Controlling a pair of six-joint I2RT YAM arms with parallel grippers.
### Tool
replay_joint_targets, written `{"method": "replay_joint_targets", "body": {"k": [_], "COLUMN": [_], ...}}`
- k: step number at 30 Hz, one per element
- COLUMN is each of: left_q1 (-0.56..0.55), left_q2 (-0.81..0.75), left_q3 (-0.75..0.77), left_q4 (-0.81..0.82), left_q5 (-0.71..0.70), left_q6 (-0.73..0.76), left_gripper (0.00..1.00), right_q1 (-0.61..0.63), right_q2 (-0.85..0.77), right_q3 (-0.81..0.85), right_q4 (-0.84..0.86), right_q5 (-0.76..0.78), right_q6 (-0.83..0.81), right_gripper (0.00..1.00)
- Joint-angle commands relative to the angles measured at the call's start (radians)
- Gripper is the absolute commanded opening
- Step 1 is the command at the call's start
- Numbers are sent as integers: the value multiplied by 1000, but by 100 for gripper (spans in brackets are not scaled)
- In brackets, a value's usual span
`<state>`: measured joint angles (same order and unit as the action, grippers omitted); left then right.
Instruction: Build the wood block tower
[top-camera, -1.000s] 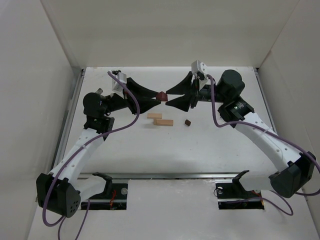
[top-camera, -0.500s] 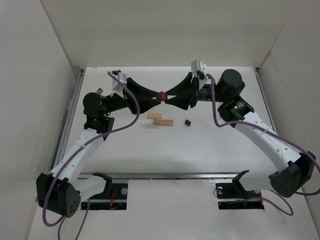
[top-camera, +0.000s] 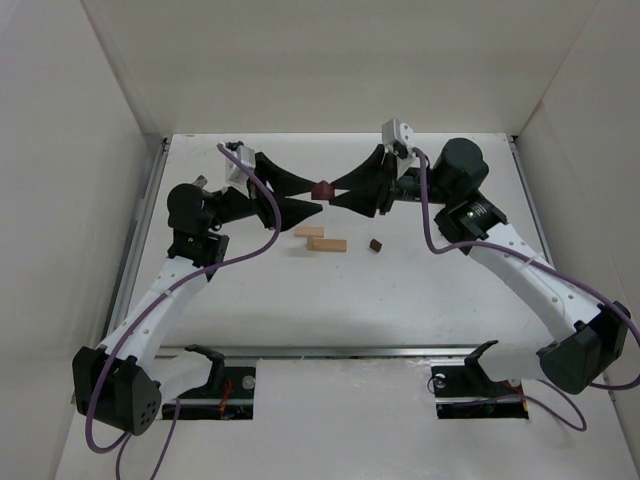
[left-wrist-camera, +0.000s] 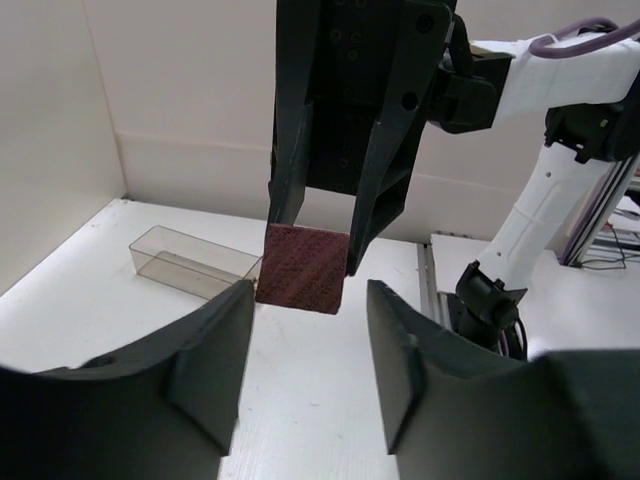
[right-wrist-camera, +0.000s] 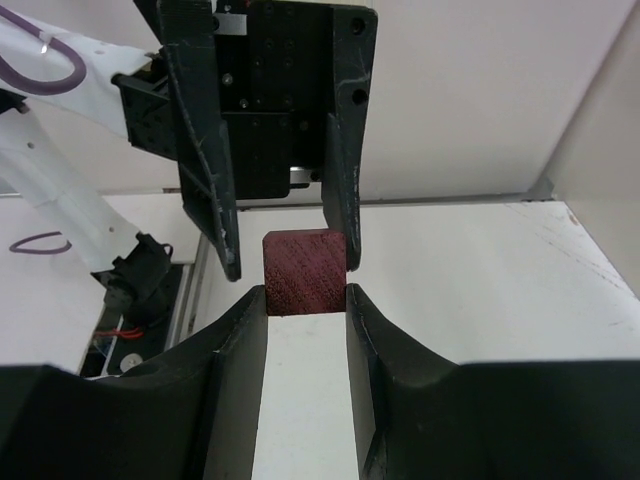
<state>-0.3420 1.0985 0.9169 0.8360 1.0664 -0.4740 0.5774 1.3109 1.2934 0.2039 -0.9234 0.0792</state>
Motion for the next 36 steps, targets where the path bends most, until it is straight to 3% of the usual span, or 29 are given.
{"method": "replay_joint_targets", "body": {"k": [1, 2, 8, 14, 18, 21, 23, 28, 32, 36], "left_q1": [0, 0, 0, 0, 0, -24, -49, -49, -49, -71], "left_q2": [-9, -9, -9, 15, 69, 119, 164, 231, 242, 264], "left_q3": [23, 34, 112, 301, 379, 448, 493, 609, 634, 654], "left_q4": [-9, -27, -286, -742, -975, -1095, -1297, -1431, -1480, -1564], "left_q5": [14, 14, 44, 26, -6, -16, -39, -51, -51, -51], "left_q6": [58, 75, 306, 927, 1188, 1280, 1458, 1525, 1557, 1618], "left_gripper": [47, 54, 69, 70, 68, 66, 66, 65, 57, 57], "right_q1": [9, 9, 9, 33, 65, 90, 90, 110, 110, 110], "right_q2": [-39, -39, -39, -29, -6, 19, 28, 28, 37, 37], "right_q3": [6, 6, 24, 98, 121, 130, 130, 130, 121, 121], "right_q4": [61, 46, -116, -444, -508, -517, -517, -506, -506, -497], "right_q5": [24, 24, 63, 244, 305, 343, 354, 354, 354, 354], "right_q6": [-41, -64, -163, -406, -449, -469, -469, -469, -478, -478], "right_gripper": [20, 19, 17, 17, 17, 17, 17, 17, 17, 17]}}
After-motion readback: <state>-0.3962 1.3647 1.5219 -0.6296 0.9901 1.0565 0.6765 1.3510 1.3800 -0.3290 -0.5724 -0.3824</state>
